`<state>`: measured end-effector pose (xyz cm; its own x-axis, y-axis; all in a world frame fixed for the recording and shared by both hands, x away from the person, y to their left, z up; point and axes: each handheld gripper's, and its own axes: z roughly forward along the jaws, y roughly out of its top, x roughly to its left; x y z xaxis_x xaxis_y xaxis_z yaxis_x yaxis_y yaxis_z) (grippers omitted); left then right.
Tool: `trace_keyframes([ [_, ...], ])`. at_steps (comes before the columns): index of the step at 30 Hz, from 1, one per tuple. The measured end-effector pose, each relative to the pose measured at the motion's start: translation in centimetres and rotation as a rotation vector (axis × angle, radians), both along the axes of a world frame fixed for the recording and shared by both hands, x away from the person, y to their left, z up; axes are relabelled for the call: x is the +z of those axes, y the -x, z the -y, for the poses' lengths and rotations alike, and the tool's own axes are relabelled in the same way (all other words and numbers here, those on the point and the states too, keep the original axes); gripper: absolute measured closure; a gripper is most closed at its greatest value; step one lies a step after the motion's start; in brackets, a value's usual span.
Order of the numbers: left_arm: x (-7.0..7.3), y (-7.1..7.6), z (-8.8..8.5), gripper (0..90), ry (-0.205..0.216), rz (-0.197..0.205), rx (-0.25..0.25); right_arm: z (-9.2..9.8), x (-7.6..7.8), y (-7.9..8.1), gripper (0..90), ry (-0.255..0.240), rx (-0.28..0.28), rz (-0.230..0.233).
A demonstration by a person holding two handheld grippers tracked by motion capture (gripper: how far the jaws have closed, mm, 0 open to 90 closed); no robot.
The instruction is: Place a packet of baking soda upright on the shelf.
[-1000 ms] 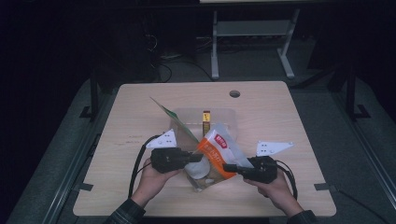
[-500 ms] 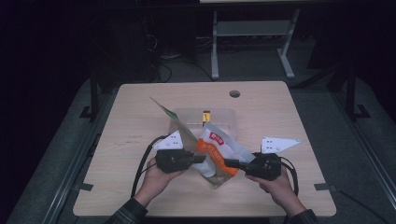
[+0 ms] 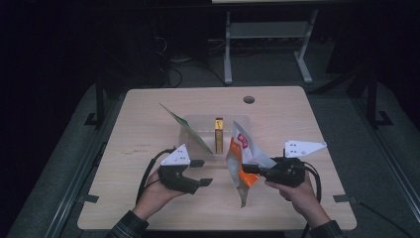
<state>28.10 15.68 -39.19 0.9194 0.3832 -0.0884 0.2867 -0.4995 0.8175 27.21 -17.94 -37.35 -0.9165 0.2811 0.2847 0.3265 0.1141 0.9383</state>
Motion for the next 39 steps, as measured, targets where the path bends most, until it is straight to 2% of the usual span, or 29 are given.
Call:
trace_keyframes([
  [2,-0.4,0.2,-0.7,27.3,-0.033,-0.017,-0.003,0.3,0.3,-0.2,90.0,0.005,-0.004,0.004],
  [7,-1.7,0.7,-2.8,20.4,-0.079,-0.048,0.008,0.6,0.9,-0.9,90.0,0.018,-0.007,0.022],
  [10,-2.4,0.6,-4.1,16.2,-0.074,-0.062,0.014,0.8,1.3,-1.5,90.0,0.029,-0.010,0.035],
  [11,-2.6,0.5,-4.5,15.4,-0.071,-0.070,0.030,0.8,1.4,-1.6,90.0,0.033,-0.011,0.035],
  [13,-2.8,0.3,-5.2,14.8,-0.078,-0.066,0.049,0.9,1.7,-2.0,90.0,0.046,-0.012,0.045],
  [15,-3.1,0.3,-5.7,14.8,-0.063,-0.069,0.073,0.9,2.0,-2.3,90.0,0.055,-0.011,0.051],
  [19,-3.4,-0.1,-6.5,14.8,-0.068,-0.058,0.086,1.1,2.5,-2.9,90.0,0.060,-0.020,0.059],
  [30,-4.7,-1.1,-7.3,14.8,-0.060,-0.059,0.144,1.3,3.7,-4.8,90.0,0.083,-0.045,0.078],
  [39,-4.8,-1.2,-7.0,14.8,-0.064,-0.065,0.132,1.2,4.0,-7.0,90.0,0.088,-0.066,0.080],
])
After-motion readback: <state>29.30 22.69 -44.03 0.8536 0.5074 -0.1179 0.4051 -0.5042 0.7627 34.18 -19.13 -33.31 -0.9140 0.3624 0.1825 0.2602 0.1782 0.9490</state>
